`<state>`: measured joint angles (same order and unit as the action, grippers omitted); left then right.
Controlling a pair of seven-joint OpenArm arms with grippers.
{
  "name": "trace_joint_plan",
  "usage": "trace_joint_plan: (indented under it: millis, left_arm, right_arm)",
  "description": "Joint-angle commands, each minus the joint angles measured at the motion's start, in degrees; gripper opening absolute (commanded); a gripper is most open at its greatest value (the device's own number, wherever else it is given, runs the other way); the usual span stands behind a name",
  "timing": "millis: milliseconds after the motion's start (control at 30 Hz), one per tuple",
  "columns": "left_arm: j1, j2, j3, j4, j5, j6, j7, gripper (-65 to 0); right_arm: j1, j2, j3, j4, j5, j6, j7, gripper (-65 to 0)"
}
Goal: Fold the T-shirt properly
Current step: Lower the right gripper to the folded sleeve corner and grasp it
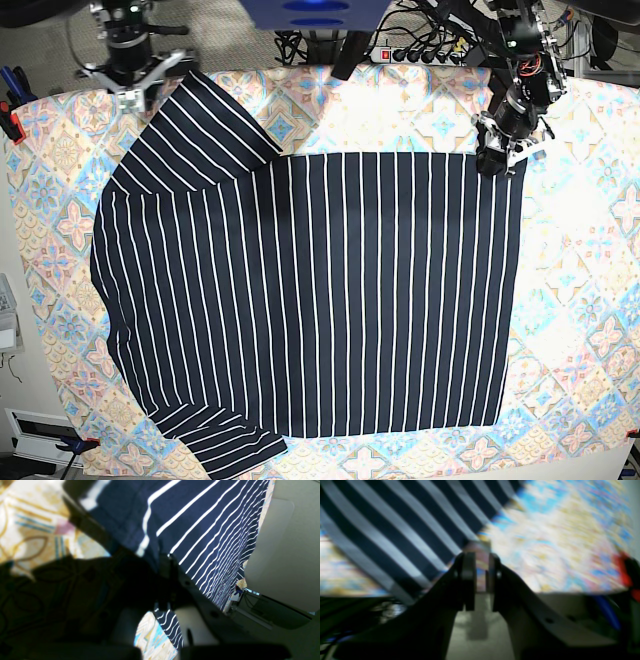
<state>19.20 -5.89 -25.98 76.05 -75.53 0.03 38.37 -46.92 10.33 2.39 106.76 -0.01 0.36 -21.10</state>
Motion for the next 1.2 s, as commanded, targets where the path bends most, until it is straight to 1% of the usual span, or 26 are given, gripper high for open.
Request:
trace_joint_plan:
  millis: [0,200,300,500,567,733,800,867,933,1000,1067,1167]
  left_arm:
    - [0.27,-0.48,0.00,0.39,-0.47,-0.16,0.18,-65.0]
    - [0.27,-0.48,0.00,0.30,-0.39,-0.16,0.18,-65.0]
    - [0.27,-0.48,0.00,0.30,-0.39,-0.16,0.18,-65.0]
    - [0.27,-0.48,0.00,0.21,-0.39,-0.16,0.18,-65.0]
    - [0.27,-0.48,0.00,0.21,-0.39,-0.16,0.18,-65.0]
    - [0.18,-0.48,0.00,0.21,-0.39,-0.16,0.18,-65.0]
    - [0.18,-0.48,0.00,0.21,-0.39,-0.16,0.18,-65.0]
    - [0.18,-0.48,0.00,0.21,-0.39,-0.16,0.18,-65.0]
    - [0.18,-0.48,0.00,0.21,-0.39,-0.16,0.18,-65.0]
    - [0.27,-0.48,0.00,0.21,-0.39,-0.16,0.27,-65.0]
    - [0.27,-0.48,0.00,0.21,-0.39,-0.16,0.27,-65.0]
    - [0.45,-0.48,0.00,0.21,-0.39,-0.16,0.27,-65.0]
  right_arm:
    - [-0.60,0.35,-0.94,1.24,-0.03,-0.32,1.10,-55.0]
    - [-3.94,0.62,-7.01,1.24,-0.30,-0.32,1.10,-54.7]
    - [-4.03,0.62,-8.59,1.15,-0.38,-0.32,1.10,-51.5]
    - [-4.56,0.62,-9.29,1.06,-0.38,-0.32,1.10,-42.2]
    - [-4.47,0.62,-9.29,0.80,-0.38,-0.32,1.01,-40.9]
    - [-4.20,0.62,-9.29,0.71,-0.38,-0.32,0.93,-40.6]
    - [-3.06,0.62,-9.38,0.62,-0.38,-0.32,-1.27,-40.6]
    - [-1.13,0.62,-10.00,0.62,-0.38,-0.32,-6.02,-40.6]
    - [0.54,1.15,-11.67,0.62,-0.47,-0.32,-8.66,-40.6]
    - [1.77,2.02,-13.07,0.62,-0.47,-0.40,-9.09,-40.6]
    - [3.00,2.02,-13.78,0.45,-0.74,-0.40,-9.18,-40.6]
    - [3.44,2.02,-13.78,-2.28,-3.29,-0.40,-9.18,-40.6]
